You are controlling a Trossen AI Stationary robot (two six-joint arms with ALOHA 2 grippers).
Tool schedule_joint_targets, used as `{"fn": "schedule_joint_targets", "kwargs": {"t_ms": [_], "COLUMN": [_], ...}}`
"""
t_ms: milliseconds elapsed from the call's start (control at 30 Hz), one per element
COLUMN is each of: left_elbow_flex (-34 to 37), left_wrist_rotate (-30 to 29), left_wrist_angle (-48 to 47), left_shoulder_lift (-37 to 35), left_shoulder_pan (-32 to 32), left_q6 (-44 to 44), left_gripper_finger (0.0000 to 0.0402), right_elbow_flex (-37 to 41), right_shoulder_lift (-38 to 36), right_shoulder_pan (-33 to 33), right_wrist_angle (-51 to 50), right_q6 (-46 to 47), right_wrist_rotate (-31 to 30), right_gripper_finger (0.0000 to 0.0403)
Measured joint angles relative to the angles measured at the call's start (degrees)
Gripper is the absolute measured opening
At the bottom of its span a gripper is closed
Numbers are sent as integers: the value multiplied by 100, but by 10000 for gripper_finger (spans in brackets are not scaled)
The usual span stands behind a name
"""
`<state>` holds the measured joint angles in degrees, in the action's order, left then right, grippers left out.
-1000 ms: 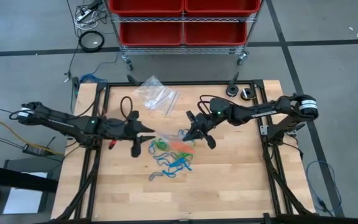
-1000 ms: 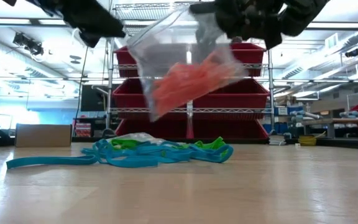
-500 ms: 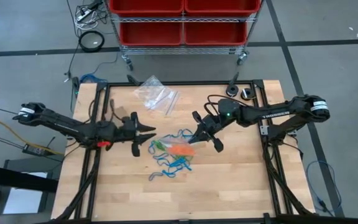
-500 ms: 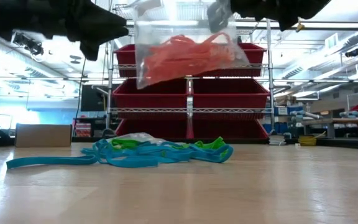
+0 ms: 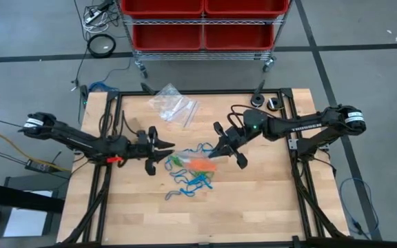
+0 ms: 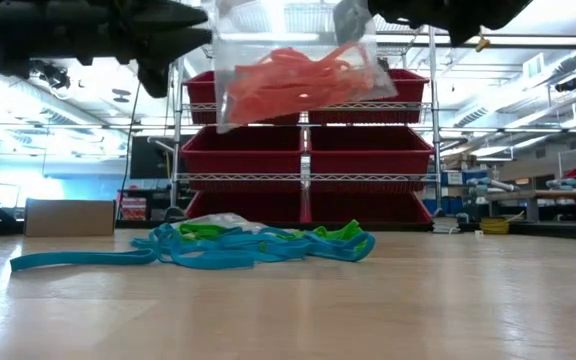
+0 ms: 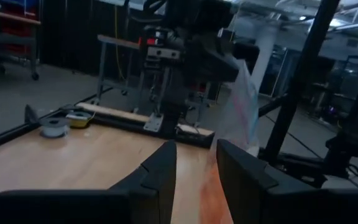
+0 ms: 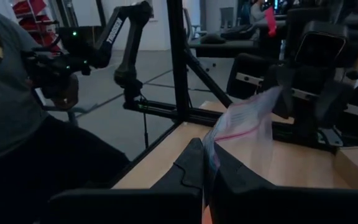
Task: Sort rubber bands
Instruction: Close the transparent zip bag
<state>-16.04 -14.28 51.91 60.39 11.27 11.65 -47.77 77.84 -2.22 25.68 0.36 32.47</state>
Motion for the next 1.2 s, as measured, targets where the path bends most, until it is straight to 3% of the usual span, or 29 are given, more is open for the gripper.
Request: {"fn": "schedule_joint_targets", "kwargs": {"t_ms": [567,1000,1200], "left_elbow_flex": [-37,103,522], "left_wrist_rotate": [515,400,1270], "left_wrist_angle": [1654,1558,1468], "left_shoulder_lift": [1310,967,674], "left_shoulder_pan": [-79,-348,-758], "left_q6": [244,-93,446], "left_gripper_finger": [123,123,123], "right_elbow_flex": [0,0,0], "right_shoulder_lift": [0,0,0], "right_shoulder_pan": [38,66,68], "right_wrist_angle": [-5,-8,8], "right_q6": [50,106,88], "right_wrist_rotate": [-103,-136,-166], "right_gripper_finger": [0,0,0]}}
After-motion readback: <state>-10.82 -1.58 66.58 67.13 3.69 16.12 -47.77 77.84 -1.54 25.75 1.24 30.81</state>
